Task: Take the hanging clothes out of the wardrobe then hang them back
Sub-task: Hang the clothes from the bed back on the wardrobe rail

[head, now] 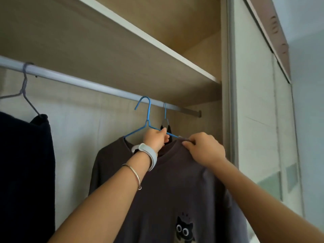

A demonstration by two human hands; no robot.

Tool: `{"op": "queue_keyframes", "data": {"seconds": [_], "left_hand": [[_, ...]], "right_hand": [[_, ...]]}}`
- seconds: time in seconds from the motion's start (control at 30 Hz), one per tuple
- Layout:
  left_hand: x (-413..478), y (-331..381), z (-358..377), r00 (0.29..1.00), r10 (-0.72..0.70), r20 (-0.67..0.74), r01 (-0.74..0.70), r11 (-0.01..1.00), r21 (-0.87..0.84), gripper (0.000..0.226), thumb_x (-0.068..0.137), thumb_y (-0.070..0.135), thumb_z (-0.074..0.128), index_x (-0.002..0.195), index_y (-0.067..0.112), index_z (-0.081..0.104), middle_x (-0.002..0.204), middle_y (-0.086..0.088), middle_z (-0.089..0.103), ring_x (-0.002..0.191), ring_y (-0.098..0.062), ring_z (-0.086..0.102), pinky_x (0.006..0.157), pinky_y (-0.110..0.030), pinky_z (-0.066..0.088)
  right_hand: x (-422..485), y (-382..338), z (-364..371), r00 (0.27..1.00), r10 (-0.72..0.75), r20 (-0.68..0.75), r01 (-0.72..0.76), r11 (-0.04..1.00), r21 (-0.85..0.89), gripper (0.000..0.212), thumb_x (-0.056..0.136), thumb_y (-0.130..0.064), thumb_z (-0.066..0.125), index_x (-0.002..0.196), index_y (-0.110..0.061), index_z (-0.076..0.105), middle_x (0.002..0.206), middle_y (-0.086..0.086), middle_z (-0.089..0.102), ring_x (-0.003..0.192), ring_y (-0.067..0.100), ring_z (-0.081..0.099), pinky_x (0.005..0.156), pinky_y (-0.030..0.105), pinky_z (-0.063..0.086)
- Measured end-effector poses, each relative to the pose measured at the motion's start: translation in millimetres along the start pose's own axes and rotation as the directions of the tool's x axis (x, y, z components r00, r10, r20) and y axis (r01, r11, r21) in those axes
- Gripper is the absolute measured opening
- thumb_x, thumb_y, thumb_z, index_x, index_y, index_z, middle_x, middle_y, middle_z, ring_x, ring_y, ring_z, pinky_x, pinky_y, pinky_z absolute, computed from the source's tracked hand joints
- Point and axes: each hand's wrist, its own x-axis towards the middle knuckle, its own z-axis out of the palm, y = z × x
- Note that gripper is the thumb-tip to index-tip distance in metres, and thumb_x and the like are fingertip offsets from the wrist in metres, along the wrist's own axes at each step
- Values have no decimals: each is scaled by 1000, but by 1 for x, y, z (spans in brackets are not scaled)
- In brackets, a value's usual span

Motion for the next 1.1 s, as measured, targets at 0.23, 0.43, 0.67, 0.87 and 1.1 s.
{"op": "queue_keyframes", "data": {"seconds": [0.23, 0.43, 0.67, 0.87, 1.1], "left_hand": [[84, 17, -8, 998, -38, -41, 35, 997, -74, 31, 93, 8, 41, 64, 10, 51, 65, -4, 52, 58, -10, 51, 54, -20, 46], [134, 29, 4, 999, -29, 21, 30, 999, -38, 35, 94, 9, 37, 62, 11, 49, 54, 0, 54, 29, -3, 51, 30, -10, 33], [158, -9, -6, 978, -184, 102, 179, 982, 59, 29, 91, 11, 43, 62, 12, 46, 61, 0, 47, 46, -10, 54, 50, -21, 41], [168, -26, -7, 991, -122, 53, 124, 992, -36, 29, 92, 10, 48, 63, 10, 46, 48, 0, 51, 23, 0, 46, 35, -11, 42], [157, -40, -10, 988, -121, 101, 119, 993, 27, 22, 91, 20, 54, 71, 13, 50, 70, 1, 53, 63, -8, 51, 61, -20, 45]], "right_hand": [[58, 8, 13, 952, -221, 212, 160, 949, 271, 30, 93, -28, 46, 106, -8, 64, 108, 11, 68, 103, 28, 60, 93, 39, 47], [88, -4, 40, 995, -98, -36, 104, 915, 391, 29, 94, -23, 43, 93, -4, 64, 100, 14, 68, 98, 31, 58, 76, 32, 42], [106, -8, 85, 997, -73, 25, 62, 950, 307, 23, 93, -25, 42, 78, -14, 55, 102, 17, 65, 99, 37, 58, 79, 37, 46], [107, -4, 95, 993, -90, 74, 63, 947, 316, 35, 94, -24, 40, 60, -20, 39, 83, 10, 56, 84, 31, 56, 68, 33, 40], [96, 5, 102, 988, -60, 140, -10, 894, 447, 30, 93, -23, 43, 103, -3, 62, 103, 15, 66, 99, 30, 59, 79, 34, 45]]}}
